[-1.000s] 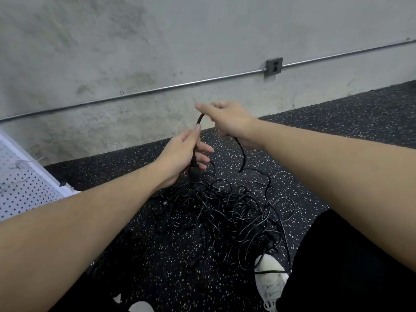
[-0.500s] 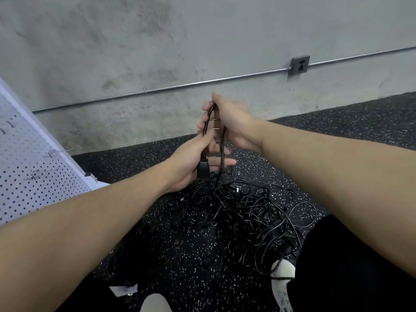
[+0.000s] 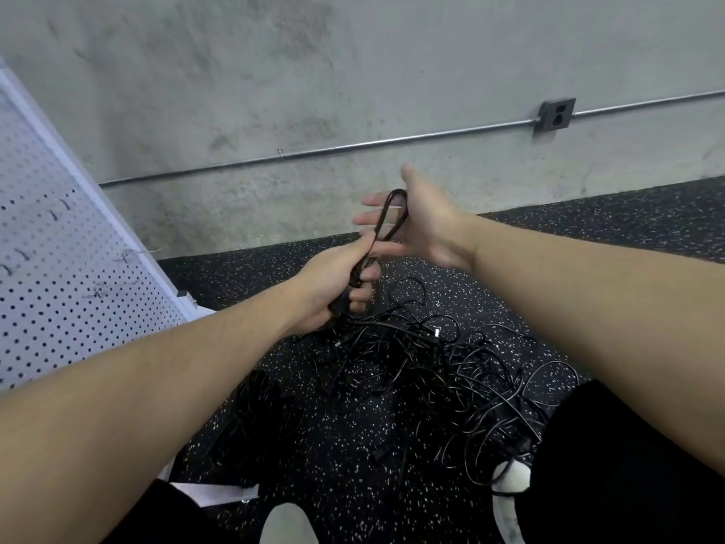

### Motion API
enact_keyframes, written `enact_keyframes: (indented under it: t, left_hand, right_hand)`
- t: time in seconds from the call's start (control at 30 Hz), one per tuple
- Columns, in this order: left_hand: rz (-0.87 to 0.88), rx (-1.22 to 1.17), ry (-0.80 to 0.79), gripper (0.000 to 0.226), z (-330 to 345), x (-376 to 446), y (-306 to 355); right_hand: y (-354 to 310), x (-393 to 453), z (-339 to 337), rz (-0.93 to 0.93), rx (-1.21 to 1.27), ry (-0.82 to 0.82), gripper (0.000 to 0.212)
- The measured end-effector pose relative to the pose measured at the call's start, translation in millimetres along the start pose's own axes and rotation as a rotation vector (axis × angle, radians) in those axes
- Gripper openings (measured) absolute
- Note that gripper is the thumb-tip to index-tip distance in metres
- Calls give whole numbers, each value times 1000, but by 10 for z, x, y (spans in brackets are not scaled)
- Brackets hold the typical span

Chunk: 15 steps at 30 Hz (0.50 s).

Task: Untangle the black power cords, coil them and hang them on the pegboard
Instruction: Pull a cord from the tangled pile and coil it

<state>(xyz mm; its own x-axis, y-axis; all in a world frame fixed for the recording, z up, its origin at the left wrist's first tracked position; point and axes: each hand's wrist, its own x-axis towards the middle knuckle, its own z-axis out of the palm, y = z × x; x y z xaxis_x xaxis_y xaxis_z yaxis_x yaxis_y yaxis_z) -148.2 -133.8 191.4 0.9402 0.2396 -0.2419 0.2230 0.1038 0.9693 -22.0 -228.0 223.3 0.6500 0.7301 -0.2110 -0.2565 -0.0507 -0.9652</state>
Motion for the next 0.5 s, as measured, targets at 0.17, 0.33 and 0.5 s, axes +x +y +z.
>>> enact_keyframes:
  t: [0.17,0.33,0.5]
  left_hand:
    - [122,-203,174,38,-132,29,68]
    - [174,-245,284,36,-218,41,119]
    - [164,-313,334,36,-333,25,104]
  right_hand:
    - [218,27,-82,47,-567,-321,46]
    - [383,-107,88,62,-1216,-655,29]
    - [500,-9,164,-37,-1196,-490,34]
